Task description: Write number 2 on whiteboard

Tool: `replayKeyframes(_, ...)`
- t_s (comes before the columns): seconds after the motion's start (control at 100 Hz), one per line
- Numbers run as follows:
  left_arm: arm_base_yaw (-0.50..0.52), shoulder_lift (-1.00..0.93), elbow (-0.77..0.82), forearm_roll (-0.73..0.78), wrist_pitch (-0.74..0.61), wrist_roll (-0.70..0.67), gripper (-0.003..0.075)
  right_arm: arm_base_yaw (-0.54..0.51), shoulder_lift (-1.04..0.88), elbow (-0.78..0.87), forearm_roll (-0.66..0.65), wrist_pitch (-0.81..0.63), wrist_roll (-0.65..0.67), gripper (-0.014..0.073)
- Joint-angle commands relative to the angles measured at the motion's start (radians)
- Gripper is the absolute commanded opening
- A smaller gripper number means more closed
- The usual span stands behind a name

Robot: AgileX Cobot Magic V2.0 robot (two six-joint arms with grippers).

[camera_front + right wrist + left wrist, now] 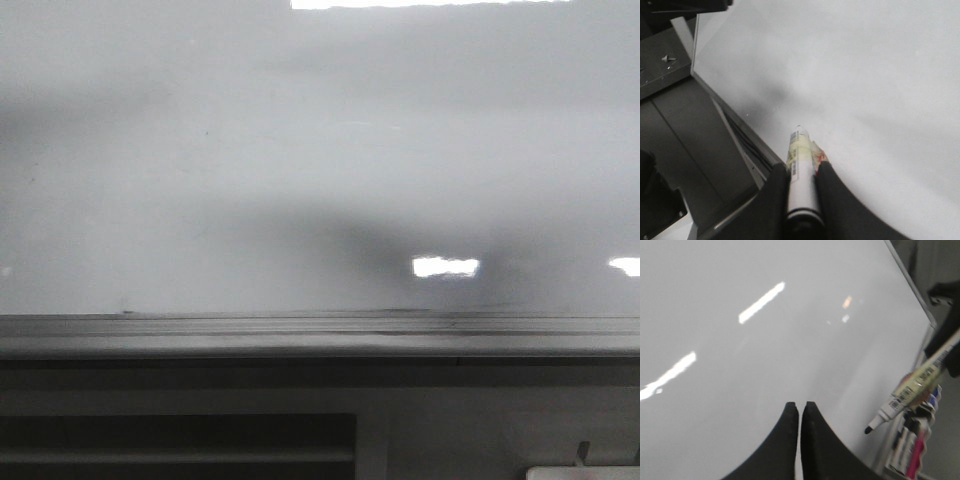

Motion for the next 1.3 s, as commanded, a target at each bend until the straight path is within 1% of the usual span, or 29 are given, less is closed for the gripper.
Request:
replayKeyframes(0.0,0.004,-0.079,0.050,-0.043,-0.205,-0.050,-0.0020,0.012,-0.029,0.019,0.039,-0.167,0.001,-0.0044)
replayKeyframes(0.06,0.004,-0.122,0.111,-0.043,-0.273,-0.057,-0.0020,0.015,-0.031,0.039,0.034,-0.210,-0.003,-0.0044)
replayKeyframes(0.16,0.004,-0.183,0.184,-0.043,-0.332,-0.057,-0.0020,0.015,-0.028,0.050,0.005,-0.254,-0.005,-0.0044)
replayKeyframes(0.33,0.004,-0.211,0.268,-0.043,-0.422,-0.057,-0.0020,0.015,-0.006,0.050,-0.044,-0.262,-0.013,-0.0045)
replayKeyframes(0.5,0.004,-0.211,0.299,-0.050,-0.492,-0.057,-0.0020,0.017,0.035,0.050,-0.056,-0.262,-0.023,-0.0046)
replayKeyframes(0.64,0.004,-0.211,0.299,-0.050,-0.519,-0.057,-0.0020,0.017,0.047,0.050,-0.056,-0.269,-0.056,-0.0046)
replayKeyframes(0.84,0.004,-0.211,0.300,-0.050,-0.526,-0.057,-0.0020,0.017,0.047,0.050,-0.056,-0.306,-0.064,-0.0046)
replayKeyframes(0.96,0.004,-0.211,0.300,-0.050,-0.529,-0.057,-0.0020,0.020,0.072,0.050,-0.056,-0.299,-0.064,-0.0046)
replayKeyframes(1.09,0.004,-0.211,0.300,-0.050,-0.532,-0.057,-0.0020,0.054,0.097,0.044,-0.056,-0.302,-0.071,-0.0046)
replayKeyframes(1.29,0.004,-0.211,0.300,-0.050,-0.544,-0.057,-0.0020,0.115,0.118,0.042,-0.056,-0.384,-0.082,-0.0046)
